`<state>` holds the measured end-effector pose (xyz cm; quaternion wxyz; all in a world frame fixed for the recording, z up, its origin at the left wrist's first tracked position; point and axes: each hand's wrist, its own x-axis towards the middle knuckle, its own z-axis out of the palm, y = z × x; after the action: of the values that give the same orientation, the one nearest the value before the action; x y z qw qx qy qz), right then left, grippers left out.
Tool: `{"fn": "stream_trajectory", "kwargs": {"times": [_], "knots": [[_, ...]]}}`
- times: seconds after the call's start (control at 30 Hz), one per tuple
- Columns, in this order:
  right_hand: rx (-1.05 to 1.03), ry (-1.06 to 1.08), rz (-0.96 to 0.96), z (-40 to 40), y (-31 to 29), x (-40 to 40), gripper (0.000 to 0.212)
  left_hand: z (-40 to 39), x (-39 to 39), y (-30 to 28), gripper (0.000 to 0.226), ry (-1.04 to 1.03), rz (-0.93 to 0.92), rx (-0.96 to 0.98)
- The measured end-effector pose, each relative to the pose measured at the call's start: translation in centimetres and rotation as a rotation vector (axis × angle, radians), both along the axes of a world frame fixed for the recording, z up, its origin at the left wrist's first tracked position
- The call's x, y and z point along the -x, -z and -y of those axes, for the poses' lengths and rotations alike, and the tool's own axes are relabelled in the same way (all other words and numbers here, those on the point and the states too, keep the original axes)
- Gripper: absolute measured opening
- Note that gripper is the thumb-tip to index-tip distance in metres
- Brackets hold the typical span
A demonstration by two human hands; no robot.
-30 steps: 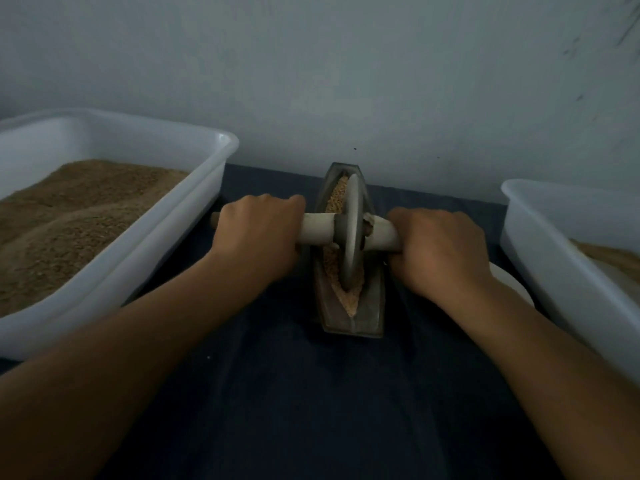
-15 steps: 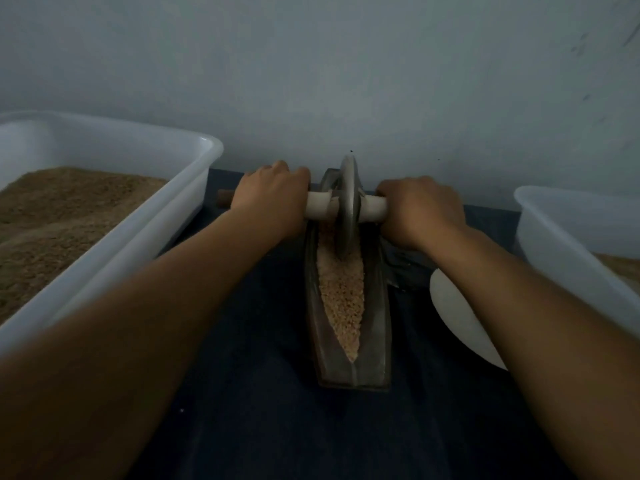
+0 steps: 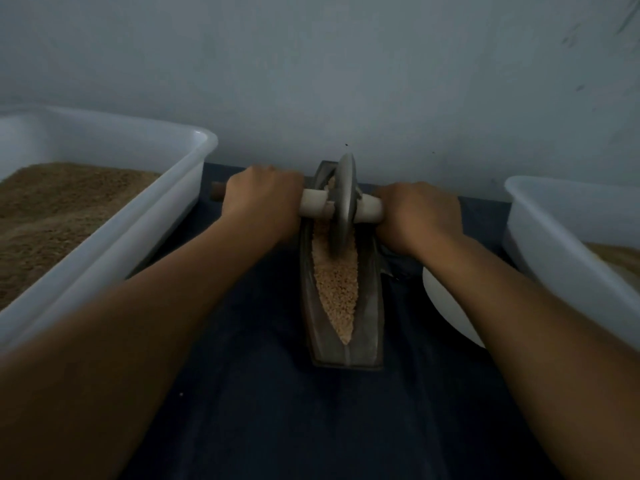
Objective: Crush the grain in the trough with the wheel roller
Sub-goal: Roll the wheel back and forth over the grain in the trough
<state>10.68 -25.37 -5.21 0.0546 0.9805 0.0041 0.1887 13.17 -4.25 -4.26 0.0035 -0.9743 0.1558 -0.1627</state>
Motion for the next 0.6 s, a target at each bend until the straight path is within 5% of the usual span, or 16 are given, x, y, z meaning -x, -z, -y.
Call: {"fn": "stream_trajectory", "kwargs": {"times": [0.3, 0.6], "knots": [[0.058, -0.123, 0.133, -0.7, 0.6, 6.8, 0.017, -1.4, 5.8, 0.4, 0.031, -0.003, 0.004, -0.007], [-0.084, -0.192, 0.128, 0.1, 0.9, 10.7, 0.017, -1.9, 9.1, -0.1, 0.046, 0.143, 0.214, -0.053]]}}
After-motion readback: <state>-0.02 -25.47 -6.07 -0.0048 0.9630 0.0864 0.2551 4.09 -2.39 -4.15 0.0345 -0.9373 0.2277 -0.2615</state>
